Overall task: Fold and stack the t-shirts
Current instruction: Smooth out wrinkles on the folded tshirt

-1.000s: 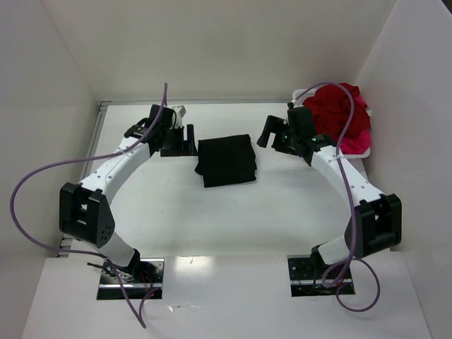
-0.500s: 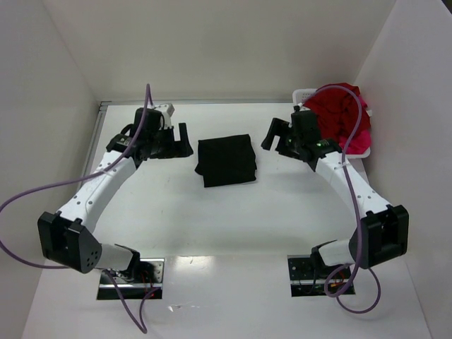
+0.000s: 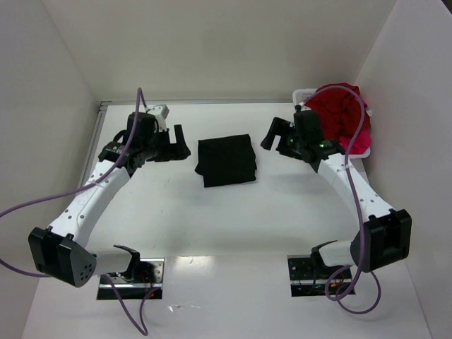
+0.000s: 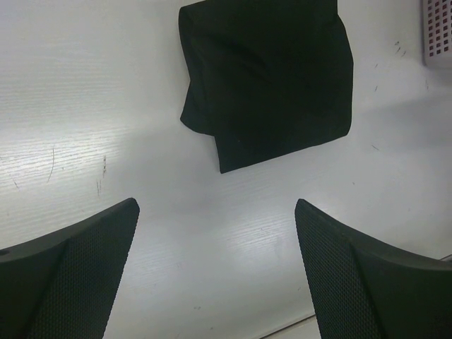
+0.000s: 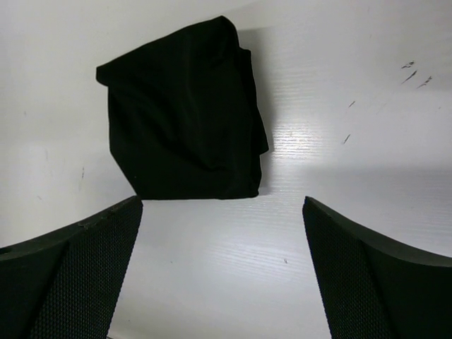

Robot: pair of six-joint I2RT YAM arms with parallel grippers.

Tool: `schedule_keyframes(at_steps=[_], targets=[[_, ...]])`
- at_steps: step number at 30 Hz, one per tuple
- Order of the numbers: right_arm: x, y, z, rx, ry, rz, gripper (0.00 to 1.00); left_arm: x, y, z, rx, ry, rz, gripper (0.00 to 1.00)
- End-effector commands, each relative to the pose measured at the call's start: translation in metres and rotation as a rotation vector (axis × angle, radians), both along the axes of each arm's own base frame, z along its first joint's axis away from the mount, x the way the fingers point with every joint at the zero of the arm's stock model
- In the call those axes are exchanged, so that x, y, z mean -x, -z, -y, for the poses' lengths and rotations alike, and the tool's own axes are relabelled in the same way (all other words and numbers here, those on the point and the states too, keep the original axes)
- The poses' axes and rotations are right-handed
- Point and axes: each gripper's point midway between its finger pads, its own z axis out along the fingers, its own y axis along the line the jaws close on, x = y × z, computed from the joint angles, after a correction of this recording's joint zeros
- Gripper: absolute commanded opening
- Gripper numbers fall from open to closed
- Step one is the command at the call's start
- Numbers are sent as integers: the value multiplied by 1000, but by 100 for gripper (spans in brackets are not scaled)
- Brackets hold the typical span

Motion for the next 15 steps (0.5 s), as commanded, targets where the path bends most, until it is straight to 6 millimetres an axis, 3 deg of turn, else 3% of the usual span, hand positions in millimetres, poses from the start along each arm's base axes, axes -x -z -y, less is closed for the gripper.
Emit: schedule_keyframes(at_steps=[1, 6, 12, 15], targets=[[-10, -17, -5, -36, -9, 49, 100, 1, -15, 2, 20, 6, 46, 99], [-14, -16, -20, -72, -86, 51, 100, 2, -9, 2, 31, -7, 29, 99], [-31, -17, -24, -58, -97, 58, 100, -2, 1, 8, 45, 2, -3, 99], [-41, -21, -27, -51, -109, 70, 100, -15, 1, 17, 49, 46, 5, 99]])
